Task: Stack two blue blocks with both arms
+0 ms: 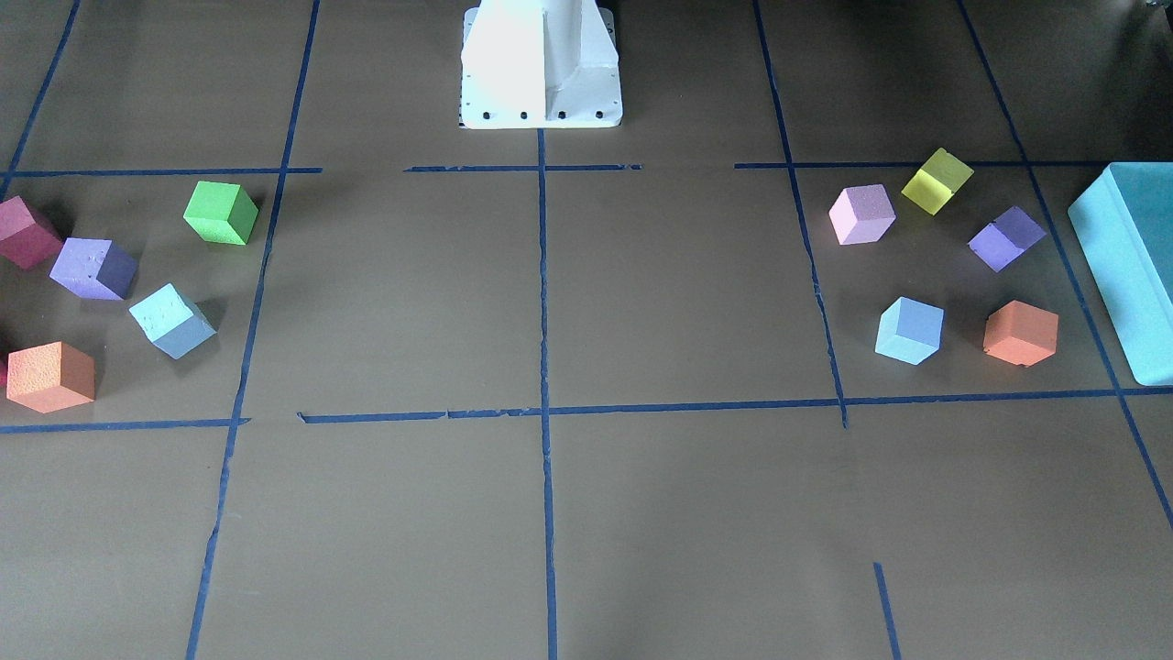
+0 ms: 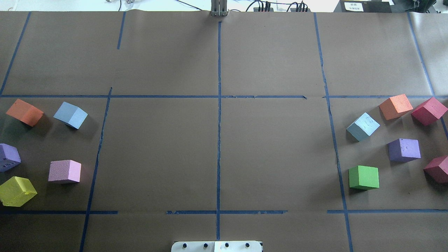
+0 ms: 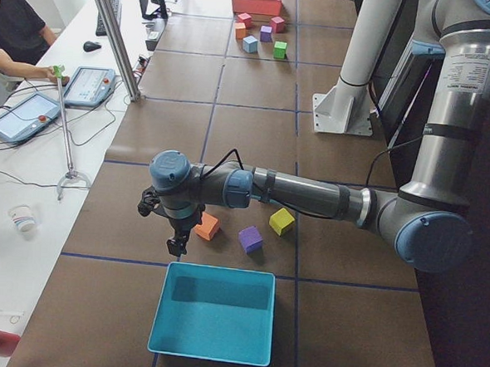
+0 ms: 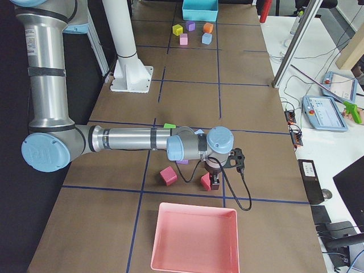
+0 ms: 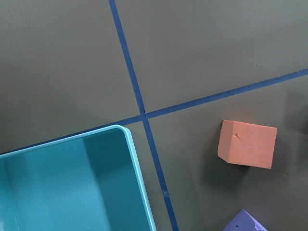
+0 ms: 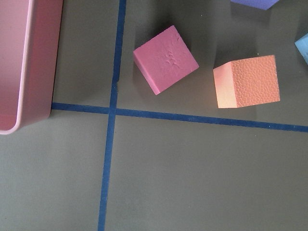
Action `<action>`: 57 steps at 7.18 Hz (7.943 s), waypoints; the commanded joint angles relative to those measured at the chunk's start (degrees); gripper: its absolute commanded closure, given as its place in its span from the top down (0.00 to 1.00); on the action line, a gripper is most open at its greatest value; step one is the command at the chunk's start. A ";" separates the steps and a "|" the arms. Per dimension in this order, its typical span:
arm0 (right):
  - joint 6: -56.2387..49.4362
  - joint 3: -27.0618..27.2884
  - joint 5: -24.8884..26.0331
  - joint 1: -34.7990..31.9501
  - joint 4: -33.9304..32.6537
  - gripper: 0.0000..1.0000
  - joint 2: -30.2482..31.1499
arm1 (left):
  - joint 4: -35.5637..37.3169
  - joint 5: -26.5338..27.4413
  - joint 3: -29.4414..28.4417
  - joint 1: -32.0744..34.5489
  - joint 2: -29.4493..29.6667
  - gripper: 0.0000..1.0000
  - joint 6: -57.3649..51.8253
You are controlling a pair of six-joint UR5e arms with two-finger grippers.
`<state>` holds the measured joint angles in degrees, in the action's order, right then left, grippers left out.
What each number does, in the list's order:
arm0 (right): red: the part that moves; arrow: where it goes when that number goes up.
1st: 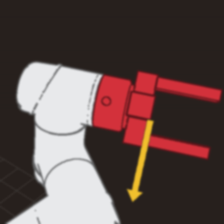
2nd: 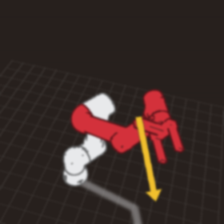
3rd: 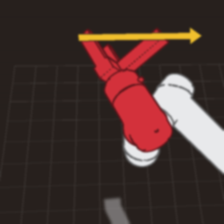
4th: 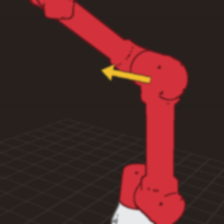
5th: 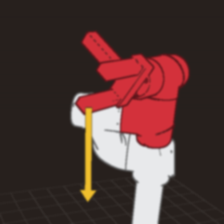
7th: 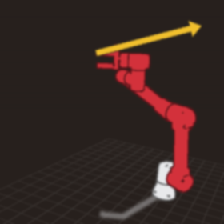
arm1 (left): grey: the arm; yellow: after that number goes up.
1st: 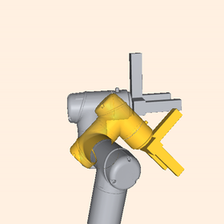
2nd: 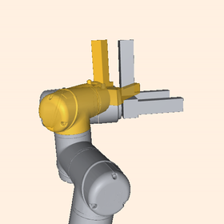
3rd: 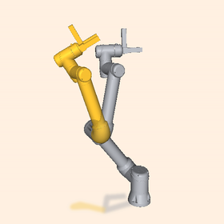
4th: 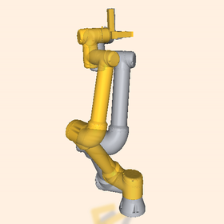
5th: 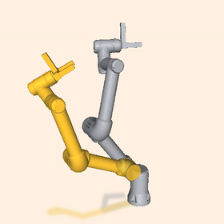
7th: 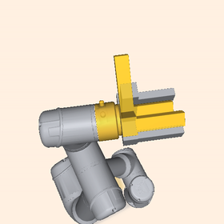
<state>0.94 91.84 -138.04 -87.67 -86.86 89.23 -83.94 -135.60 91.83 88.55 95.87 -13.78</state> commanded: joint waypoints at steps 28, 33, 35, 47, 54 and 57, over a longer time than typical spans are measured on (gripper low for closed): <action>19.98 7.90 19.41 40.73 22.19 0.00 -7.44 | -7.99 -1.95 4.85 -2.42 -2.88 1.00 12.02; 72.55 -2.51 28.76 55.83 11.45 0.00 -38.48 | -8.08 -4.59 5.11 -2.42 -2.88 1.00 12.03; 76.05 -8.85 30.02 57.43 10.06 0.00 -43.51 | -8.08 -5.98 5.20 -2.42 -2.97 1.00 12.03; 70.34 11.68 31.96 53.33 3.02 1.00 -34.36 | -10.63 -5.12 5.03 -16.07 3.50 1.00 12.21; 61.28 18.90 24.14 44.34 3.98 1.00 -22.08 | -23.19 5.60 -3.59 -30.36 6.35 1.00 27.91; 61.46 18.72 24.31 44.95 3.98 1.00 -21.99 | -23.29 5.52 -2.88 -31.77 6.35 1.00 34.17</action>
<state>62.30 110.66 -113.87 -43.09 -82.89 67.15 -107.13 -130.10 88.95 57.11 102.21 18.90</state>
